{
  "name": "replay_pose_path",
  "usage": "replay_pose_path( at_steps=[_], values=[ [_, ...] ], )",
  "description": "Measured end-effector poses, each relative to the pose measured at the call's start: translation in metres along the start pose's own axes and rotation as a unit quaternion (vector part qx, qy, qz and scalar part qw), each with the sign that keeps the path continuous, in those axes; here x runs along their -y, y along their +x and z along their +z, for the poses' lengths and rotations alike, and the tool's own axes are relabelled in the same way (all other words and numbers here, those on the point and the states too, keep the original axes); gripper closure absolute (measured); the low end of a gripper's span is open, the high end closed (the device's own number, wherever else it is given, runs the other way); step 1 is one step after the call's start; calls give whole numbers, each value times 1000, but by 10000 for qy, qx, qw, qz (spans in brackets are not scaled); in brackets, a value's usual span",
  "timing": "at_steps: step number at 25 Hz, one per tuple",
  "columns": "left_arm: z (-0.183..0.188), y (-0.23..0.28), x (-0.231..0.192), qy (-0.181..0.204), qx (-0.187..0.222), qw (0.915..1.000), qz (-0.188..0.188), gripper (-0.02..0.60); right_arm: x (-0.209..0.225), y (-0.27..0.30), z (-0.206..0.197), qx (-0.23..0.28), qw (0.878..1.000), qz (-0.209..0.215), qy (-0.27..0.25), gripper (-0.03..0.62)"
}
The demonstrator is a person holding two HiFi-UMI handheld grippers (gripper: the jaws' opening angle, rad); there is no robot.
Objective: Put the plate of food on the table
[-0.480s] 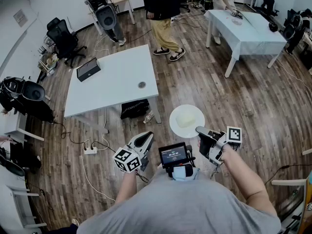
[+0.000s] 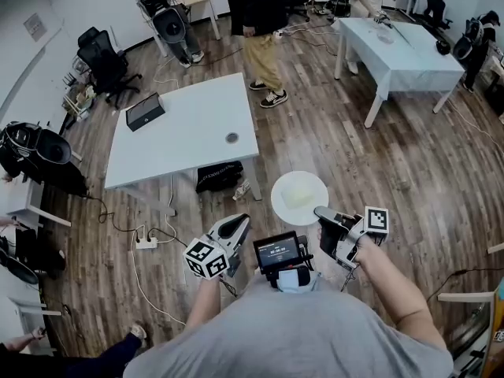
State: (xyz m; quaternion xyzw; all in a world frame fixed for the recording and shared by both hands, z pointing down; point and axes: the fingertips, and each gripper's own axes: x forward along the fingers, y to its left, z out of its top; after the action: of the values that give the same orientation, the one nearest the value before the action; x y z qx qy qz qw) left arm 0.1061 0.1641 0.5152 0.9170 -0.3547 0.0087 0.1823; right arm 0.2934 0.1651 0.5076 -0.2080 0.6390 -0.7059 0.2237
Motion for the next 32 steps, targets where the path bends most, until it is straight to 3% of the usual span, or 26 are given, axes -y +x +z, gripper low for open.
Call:
replay_pose_path(
  at_steps=[32],
  values=[
    [-1, -6, 5, 56, -128, 9999, 58, 552, -8, -4, 2, 33, 9999, 60, 121, 545]
  ],
)
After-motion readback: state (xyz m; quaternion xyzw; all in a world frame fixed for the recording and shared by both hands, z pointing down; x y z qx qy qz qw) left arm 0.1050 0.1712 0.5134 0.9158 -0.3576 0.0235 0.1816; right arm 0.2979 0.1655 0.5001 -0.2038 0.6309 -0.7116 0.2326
